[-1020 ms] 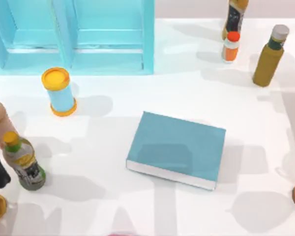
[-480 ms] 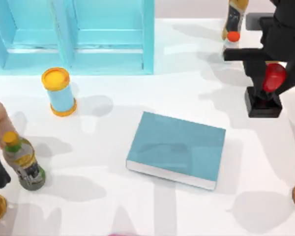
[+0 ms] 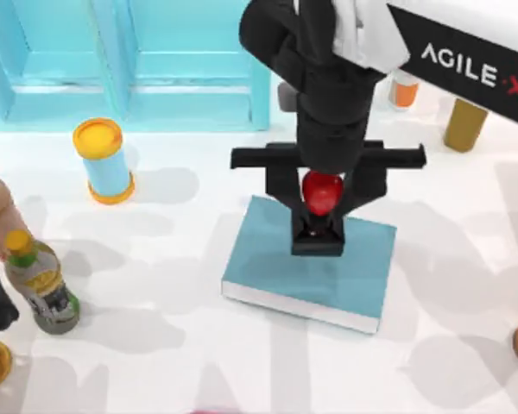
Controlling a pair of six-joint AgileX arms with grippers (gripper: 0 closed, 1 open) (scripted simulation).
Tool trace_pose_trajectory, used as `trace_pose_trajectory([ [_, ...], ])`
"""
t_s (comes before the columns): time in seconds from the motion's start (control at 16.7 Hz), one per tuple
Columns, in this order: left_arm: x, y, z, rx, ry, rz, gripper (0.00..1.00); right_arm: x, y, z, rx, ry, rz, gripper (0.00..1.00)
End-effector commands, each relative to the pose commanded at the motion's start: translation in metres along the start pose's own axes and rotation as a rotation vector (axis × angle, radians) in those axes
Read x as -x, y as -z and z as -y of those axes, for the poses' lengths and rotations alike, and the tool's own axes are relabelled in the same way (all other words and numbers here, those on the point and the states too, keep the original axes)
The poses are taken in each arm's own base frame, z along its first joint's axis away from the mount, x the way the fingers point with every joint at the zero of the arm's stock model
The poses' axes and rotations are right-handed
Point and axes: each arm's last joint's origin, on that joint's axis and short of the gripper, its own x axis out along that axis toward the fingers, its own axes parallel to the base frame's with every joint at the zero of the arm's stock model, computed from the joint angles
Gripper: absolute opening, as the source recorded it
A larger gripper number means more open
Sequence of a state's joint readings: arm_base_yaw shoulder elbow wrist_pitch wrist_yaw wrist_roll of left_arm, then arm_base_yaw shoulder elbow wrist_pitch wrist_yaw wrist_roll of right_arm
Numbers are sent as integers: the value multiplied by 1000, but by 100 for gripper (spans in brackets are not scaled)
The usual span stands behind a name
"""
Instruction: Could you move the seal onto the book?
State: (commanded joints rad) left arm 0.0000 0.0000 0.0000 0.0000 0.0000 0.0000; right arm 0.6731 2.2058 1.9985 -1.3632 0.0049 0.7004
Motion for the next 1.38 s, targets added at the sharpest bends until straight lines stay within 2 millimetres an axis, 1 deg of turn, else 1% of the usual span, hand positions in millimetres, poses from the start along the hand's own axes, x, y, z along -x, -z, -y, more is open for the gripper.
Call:
trace_pose_trajectory([
  [0.72, 0, 0, 0, 0, 0, 0, 100, 5, 0, 0, 0, 0, 0, 0],
  [1.38, 0, 0, 0, 0, 0, 0, 100, 5, 0, 0, 0, 0, 0, 83],
])
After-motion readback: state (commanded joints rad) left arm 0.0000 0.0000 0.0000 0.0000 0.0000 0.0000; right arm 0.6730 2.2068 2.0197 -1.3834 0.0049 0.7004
